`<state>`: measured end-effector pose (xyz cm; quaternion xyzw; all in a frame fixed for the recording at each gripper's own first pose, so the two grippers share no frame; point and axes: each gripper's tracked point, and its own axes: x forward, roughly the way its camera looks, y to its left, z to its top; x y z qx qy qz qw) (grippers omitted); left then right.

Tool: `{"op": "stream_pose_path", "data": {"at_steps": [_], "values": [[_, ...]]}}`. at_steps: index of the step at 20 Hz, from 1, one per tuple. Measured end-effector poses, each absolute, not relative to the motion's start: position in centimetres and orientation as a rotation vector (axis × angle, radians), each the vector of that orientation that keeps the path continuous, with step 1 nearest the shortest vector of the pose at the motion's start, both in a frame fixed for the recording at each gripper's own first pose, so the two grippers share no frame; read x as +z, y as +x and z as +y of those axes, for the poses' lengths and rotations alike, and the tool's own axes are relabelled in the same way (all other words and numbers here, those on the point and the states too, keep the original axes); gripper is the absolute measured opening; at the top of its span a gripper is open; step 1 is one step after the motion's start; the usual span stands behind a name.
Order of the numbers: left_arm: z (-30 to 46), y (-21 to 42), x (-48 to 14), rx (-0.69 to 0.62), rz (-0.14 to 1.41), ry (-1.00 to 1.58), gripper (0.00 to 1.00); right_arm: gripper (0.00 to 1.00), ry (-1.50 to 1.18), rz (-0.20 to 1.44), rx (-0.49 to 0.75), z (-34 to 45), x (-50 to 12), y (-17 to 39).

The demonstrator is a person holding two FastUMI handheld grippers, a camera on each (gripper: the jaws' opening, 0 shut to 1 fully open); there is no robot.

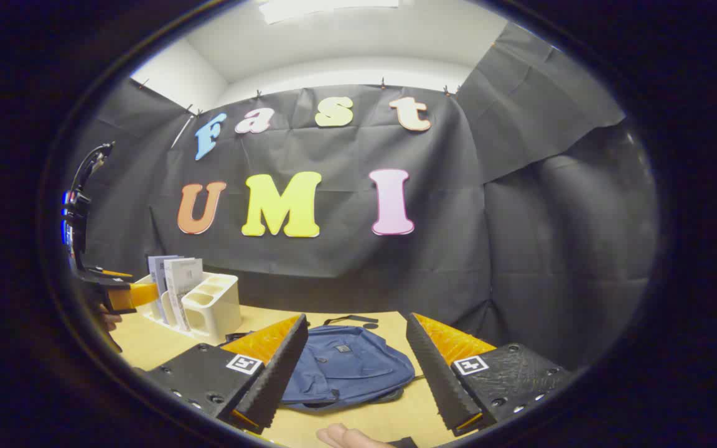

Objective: Open the schoolbag, grab two books from the bookshelf and put them into the schoolbag.

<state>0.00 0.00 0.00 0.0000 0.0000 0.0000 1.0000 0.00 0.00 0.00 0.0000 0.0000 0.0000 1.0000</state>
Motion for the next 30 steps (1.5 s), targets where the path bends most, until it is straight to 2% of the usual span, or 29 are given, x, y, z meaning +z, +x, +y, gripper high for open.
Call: {"op": "stream_pose_path", "data": {"at_steps": [9, 11, 13, 16, 27, 30], "values": [[11.4, -6.4, 4.6, 0.107, -0.130, 0.111, 0.98, 0.95, -0.058, 0.017, 0.004, 8.3, 1.1, -3.0], [12.2, -7.1, 5.0, 0.088, -0.125, 0.072, 0.97, 0.97, -0.067, 0.042, 0.006, 9.7, 0.4, -3.0], [12.6, -7.7, 5.0, 0.061, -0.125, 0.049, 0.98, 0.94, -0.072, 0.030, 0.005, 10.6, 0.5, -3.1], [14.2, -7.9, 4.9, 0.084, -0.122, 0.071, 0.98, 0.97, -0.088, 0.037, 0.025, 12.0, -0.1, -2.8], [16.3, -6.2, 3.7, 0.109, -0.088, 0.041, 0.98, 0.95, -0.144, 0.137, 0.018, 14.4, -3.7, -0.6], [16.3, -5.8, 3.3, 0.103, -0.070, 0.034, 0.98, 0.98, -0.174, 0.166, 0.032, 15.4, -4.9, -0.2]]}}
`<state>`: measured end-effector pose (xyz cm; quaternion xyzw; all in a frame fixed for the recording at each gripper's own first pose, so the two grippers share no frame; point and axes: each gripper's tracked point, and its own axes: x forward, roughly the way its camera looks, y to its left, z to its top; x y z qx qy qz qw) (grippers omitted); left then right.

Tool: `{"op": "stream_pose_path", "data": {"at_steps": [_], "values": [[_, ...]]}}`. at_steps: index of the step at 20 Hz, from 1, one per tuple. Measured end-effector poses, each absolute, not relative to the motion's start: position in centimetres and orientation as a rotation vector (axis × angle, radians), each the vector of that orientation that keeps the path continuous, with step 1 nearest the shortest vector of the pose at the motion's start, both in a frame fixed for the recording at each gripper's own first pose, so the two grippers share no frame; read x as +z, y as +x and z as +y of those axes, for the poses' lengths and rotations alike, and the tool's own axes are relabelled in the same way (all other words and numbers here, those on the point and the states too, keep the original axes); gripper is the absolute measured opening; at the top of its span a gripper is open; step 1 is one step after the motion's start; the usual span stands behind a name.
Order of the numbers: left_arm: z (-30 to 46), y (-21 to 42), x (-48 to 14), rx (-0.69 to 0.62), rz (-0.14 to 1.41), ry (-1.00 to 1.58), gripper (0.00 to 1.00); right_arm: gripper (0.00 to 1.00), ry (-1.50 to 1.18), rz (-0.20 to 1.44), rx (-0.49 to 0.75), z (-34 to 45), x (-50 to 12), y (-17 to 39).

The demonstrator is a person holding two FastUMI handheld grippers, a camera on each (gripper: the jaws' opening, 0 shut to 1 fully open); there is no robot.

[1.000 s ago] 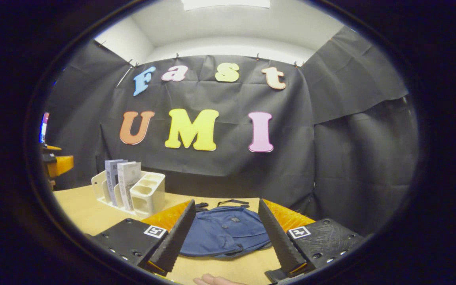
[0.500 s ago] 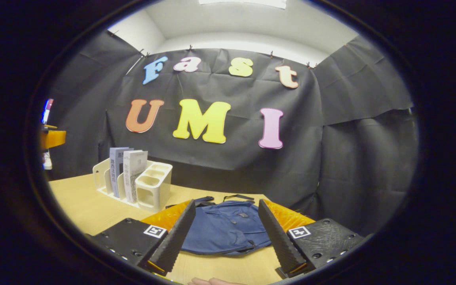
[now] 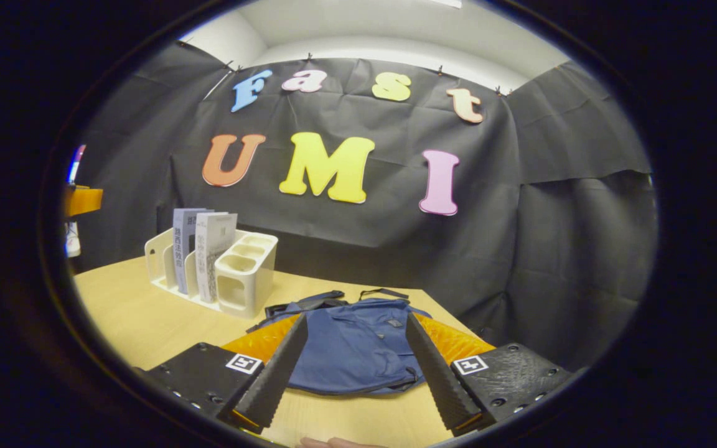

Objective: Open the schoolbag, grab two books from the bookshelf and put them into the schoolbag.

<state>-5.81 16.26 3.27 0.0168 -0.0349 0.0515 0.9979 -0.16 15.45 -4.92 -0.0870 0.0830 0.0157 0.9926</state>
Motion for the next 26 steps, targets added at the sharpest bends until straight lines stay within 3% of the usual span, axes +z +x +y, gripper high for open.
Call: {"op": "stream_pose_path", "data": {"at_steps": [9, 11, 14, 15, 23, 24, 26], "values": [[16.1, -5.7, 3.0, 0.100, -0.066, 0.066, 0.98, 0.98, -0.318, 0.322, 0.148, 23.4, -11.8, 3.1], [16.0, -5.6, 2.9, 0.099, -0.065, 0.070, 0.98, 0.92, -0.351, 0.368, 0.183, 25.4, -13.7, 4.1], [16.1, -5.4, 2.5, 0.098, -0.054, 0.066, 0.98, 0.98, -0.412, 0.432, 0.214, 27.9, -16.6, 5.7], [16.1, -5.3, 2.4, 0.097, -0.050, 0.064, 0.98, 0.94, -0.448, 0.458, 0.205, 27.9, -17.4, 6.4], [15.4, -4.4, 1.4, 0.089, -0.023, 0.082, 0.98, 0.92, -0.585, 0.569, 0.066, 26.1, -21.4, 10.5], [15.4, -4.3, 1.4, 0.087, -0.021, 0.085, 0.98, 0.84, -0.576, 0.579, 0.081, 26.3, -21.6, 10.6], [15.3, -4.1, 1.2, 0.078, -0.018, 0.073, 0.98, 0.81, -0.568, 0.606, 0.106, 26.6, -22.1, 10.5]]}}
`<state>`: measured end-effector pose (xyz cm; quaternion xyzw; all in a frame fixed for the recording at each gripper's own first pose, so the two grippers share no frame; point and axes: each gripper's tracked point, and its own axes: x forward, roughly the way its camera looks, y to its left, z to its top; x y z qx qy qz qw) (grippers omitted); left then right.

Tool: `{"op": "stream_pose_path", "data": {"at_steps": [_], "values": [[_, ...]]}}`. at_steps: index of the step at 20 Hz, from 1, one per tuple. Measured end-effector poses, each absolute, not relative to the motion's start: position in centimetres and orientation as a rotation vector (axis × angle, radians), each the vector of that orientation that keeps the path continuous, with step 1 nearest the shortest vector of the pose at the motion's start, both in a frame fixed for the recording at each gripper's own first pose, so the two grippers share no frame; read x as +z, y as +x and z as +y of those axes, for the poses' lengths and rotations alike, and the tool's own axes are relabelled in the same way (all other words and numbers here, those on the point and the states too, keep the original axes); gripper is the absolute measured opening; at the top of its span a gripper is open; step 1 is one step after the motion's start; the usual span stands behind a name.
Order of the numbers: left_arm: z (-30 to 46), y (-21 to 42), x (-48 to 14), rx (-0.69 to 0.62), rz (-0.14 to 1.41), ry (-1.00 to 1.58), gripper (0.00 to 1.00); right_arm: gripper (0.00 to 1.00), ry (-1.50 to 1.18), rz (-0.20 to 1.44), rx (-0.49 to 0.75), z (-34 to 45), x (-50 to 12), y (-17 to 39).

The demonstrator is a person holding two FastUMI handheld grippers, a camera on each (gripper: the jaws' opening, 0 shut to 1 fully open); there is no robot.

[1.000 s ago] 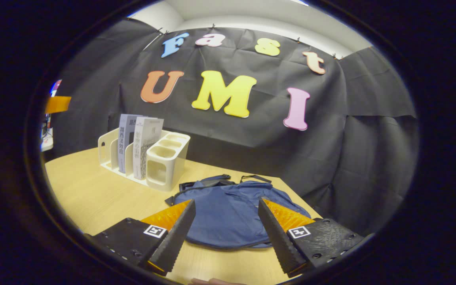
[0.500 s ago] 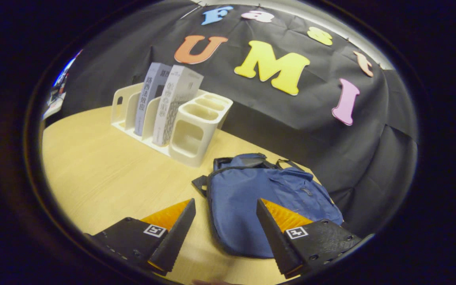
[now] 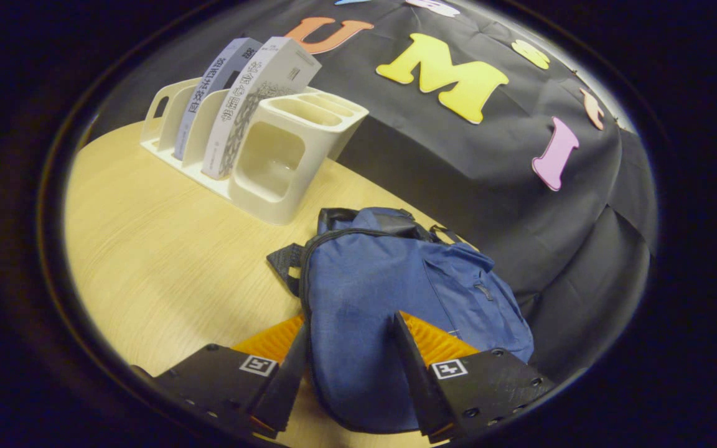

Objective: Open the schoolbag, grab two books from the bookshelf and put them into the schoolbag.

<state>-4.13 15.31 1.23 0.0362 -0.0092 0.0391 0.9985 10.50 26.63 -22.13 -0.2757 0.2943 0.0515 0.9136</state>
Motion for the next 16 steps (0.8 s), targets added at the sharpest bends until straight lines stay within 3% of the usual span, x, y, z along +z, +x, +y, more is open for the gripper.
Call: {"op": "stream_pose_path", "data": {"at_steps": [2, 6, 7, 9, 10, 14, 15, 16], "values": [[15.6, -4.0, 1.0, 0.087, -0.009, 0.068, 0.98, 0.60, -0.560, 0.601, 0.115, 26.7, -21.4, 10.5], [16.1, -4.0, 0.9, 0.099, -0.006, 0.052, 0.98, 0.48, -0.562, 0.582, 0.124, 26.9, -19.8, 10.3], [16.2, -4.0, 0.9, 0.100, -0.004, 0.048, 0.98, 0.34, -0.567, 0.580, 0.129, 26.9, -19.3, 10.2], [16.3, -4.0, 0.9, 0.103, -0.003, 0.050, 0.98, 0.37, -0.592, 0.532, 0.123, 26.5, -17.6, 10.6], [16.3, -3.9, 0.9, 0.104, -0.003, 0.051, 0.98, 0.19, -0.592, 0.514, 0.114, 26.1, -16.7, 10.6], [16.0, -3.9, 0.7, 0.094, -0.002, 0.052, 0.98, 0.16, -0.527, 0.502, 0.123, 25.0, -14.5, 11.6], [15.8, -3.9, 0.7, 0.092, -0.001, 0.055, 0.98, 0.25, -0.525, 0.510, 0.102, 24.4, -14.2, 11.8], [15.7, -4.0, 0.9, 0.088, -0.004, 0.058, 0.98, 0.06, -0.503, 0.503, 0.102, 24.0, -13.9, 12.1]]}}
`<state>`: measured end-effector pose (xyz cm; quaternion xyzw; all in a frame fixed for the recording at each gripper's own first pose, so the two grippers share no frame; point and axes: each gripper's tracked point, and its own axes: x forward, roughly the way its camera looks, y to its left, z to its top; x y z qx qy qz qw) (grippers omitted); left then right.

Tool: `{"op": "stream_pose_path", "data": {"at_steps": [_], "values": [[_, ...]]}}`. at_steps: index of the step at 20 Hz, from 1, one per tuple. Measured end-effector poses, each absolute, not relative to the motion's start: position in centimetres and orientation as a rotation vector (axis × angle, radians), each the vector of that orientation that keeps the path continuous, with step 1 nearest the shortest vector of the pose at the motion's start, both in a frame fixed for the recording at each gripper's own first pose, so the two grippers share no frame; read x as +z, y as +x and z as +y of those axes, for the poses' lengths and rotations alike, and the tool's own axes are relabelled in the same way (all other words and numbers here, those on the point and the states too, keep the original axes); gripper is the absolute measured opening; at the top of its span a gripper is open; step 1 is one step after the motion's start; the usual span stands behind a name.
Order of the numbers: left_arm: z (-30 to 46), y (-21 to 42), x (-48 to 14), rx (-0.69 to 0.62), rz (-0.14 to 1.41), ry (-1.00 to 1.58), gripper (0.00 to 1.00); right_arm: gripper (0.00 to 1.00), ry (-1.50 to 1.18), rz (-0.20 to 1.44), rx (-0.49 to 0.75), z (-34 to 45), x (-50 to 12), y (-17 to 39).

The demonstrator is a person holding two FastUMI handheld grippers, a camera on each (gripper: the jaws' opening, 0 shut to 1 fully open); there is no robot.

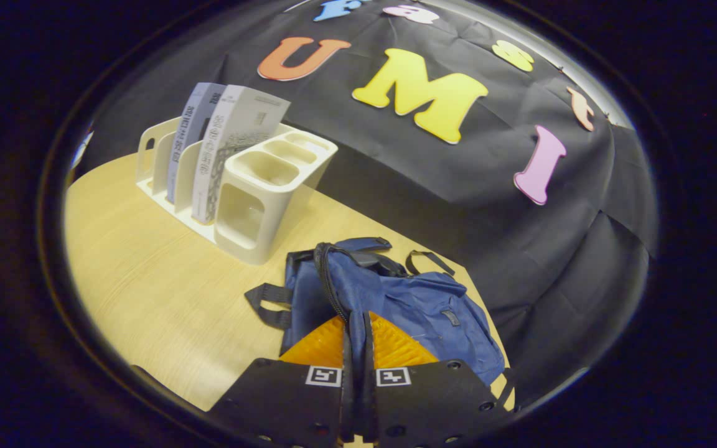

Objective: Open the schoolbag, grab two books from the bookshelf and put them into the schoolbag.

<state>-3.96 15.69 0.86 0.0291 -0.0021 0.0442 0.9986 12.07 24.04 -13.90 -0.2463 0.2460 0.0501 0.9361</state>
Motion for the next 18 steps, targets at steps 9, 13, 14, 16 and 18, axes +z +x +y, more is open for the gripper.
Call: {"op": "stream_pose_path", "data": {"at_steps": [9, 13, 14, 16, 18], "values": [[15.2, -3.0, 0.5, 0.050, -0.006, 0.018, 0.98, 0.05, -0.427, 0.413, 0.059, 19.4, -7.8, 13.7], [15.8, -1.7, -0.4, 0.076, 0.024, 0.003, 0.98, 0.05, -0.395, 0.361, 0.084, 16.8, -5.0, 14.6], [16.2, -1.6, -0.6, 0.092, 0.031, -0.010, 0.99, 0.05, -0.379, 0.352, 0.093, 16.3, -4.5, 14.9], [16.7, -1.4, 0.0, 0.114, 0.010, -0.017, 0.99, 0.05, -0.355, 0.340, 0.117, 15.1, -3.4, 15.2], [16.9, -0.6, 0.1, 0.120, 0.004, -0.023, 0.99, 0.06, -0.319, 0.326, 0.138, 14.1, -2.5, 15.6]]}}
